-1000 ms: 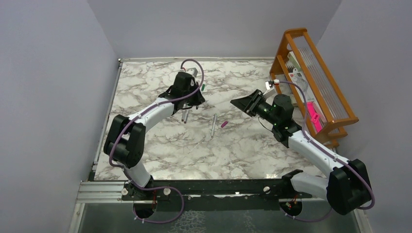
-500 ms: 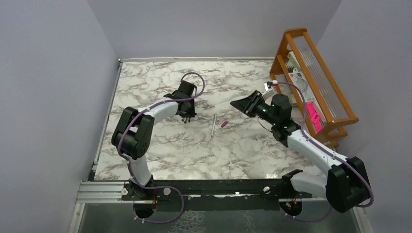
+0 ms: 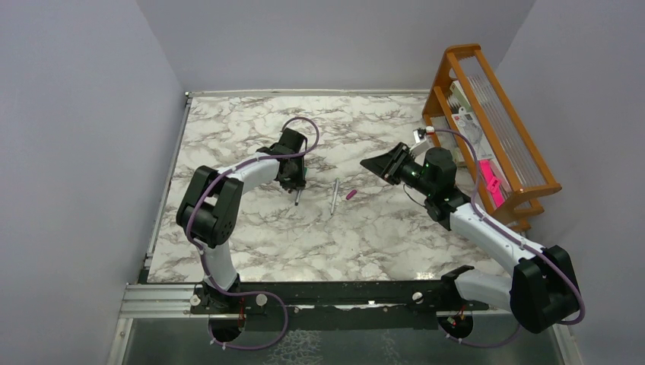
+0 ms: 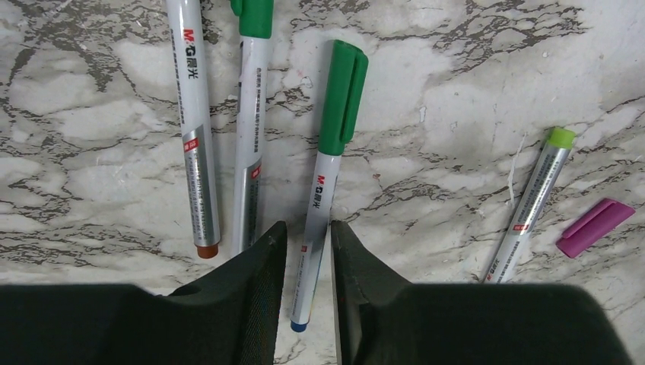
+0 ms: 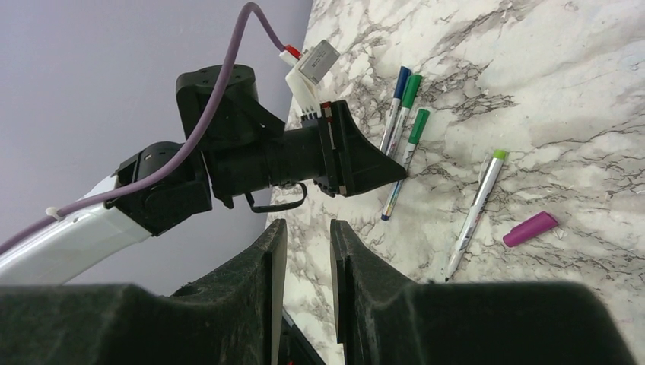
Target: Insert the pens into the pen caps
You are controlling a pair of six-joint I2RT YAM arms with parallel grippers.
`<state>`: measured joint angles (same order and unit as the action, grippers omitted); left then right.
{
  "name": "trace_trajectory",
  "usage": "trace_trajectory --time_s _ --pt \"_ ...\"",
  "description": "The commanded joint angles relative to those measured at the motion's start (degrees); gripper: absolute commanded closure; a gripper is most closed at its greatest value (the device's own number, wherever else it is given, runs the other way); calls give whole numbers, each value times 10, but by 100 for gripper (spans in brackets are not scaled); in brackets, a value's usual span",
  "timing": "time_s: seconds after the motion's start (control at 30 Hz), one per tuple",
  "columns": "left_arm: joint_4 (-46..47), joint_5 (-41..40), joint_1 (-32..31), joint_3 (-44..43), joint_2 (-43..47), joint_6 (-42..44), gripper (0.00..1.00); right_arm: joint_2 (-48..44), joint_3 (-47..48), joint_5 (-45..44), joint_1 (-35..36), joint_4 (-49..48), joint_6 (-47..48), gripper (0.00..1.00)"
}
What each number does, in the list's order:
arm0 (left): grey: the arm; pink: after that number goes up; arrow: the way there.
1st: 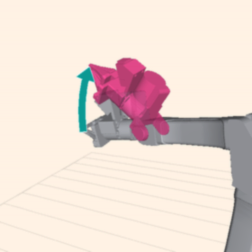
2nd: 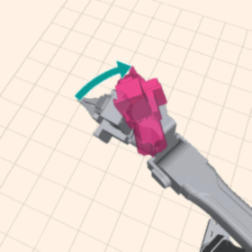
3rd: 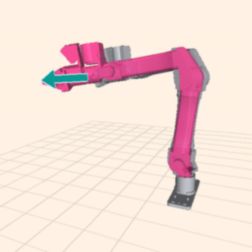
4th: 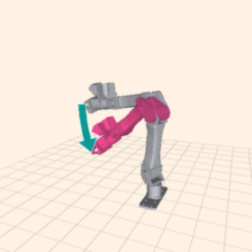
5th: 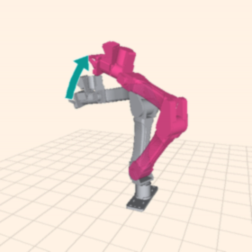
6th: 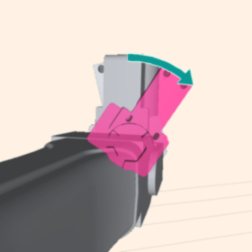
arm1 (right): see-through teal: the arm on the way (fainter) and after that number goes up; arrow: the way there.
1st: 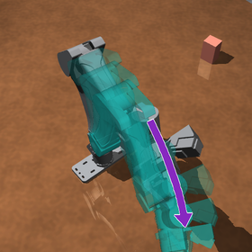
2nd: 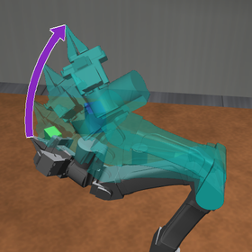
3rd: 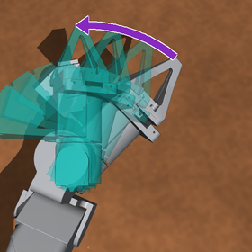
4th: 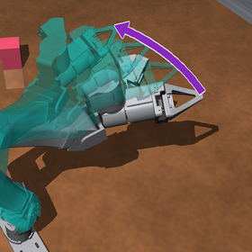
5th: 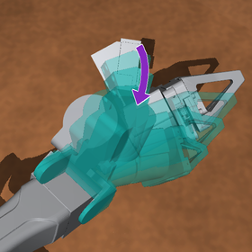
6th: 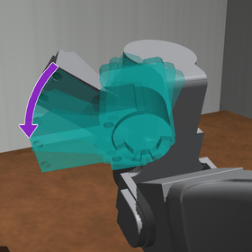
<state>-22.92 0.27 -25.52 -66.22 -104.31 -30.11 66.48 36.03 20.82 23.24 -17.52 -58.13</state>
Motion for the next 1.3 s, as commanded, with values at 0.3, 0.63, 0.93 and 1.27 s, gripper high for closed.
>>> trace_trajectory --time_s 0.3,0.63,0.93,1.27 --pt "-10 5 3 -35 31 -5 70 90 123 42 10 234 175 77" --pt "32 17 -7 -52 112 11 75 223 273 -60 113 417 310 80" --pt "50 43 -3 -33 111 -5 100 299 305 -138 183 448 300 97" --pt "50 12 14 -22 126 -29 89 353 338 -212 201 481 302 56"
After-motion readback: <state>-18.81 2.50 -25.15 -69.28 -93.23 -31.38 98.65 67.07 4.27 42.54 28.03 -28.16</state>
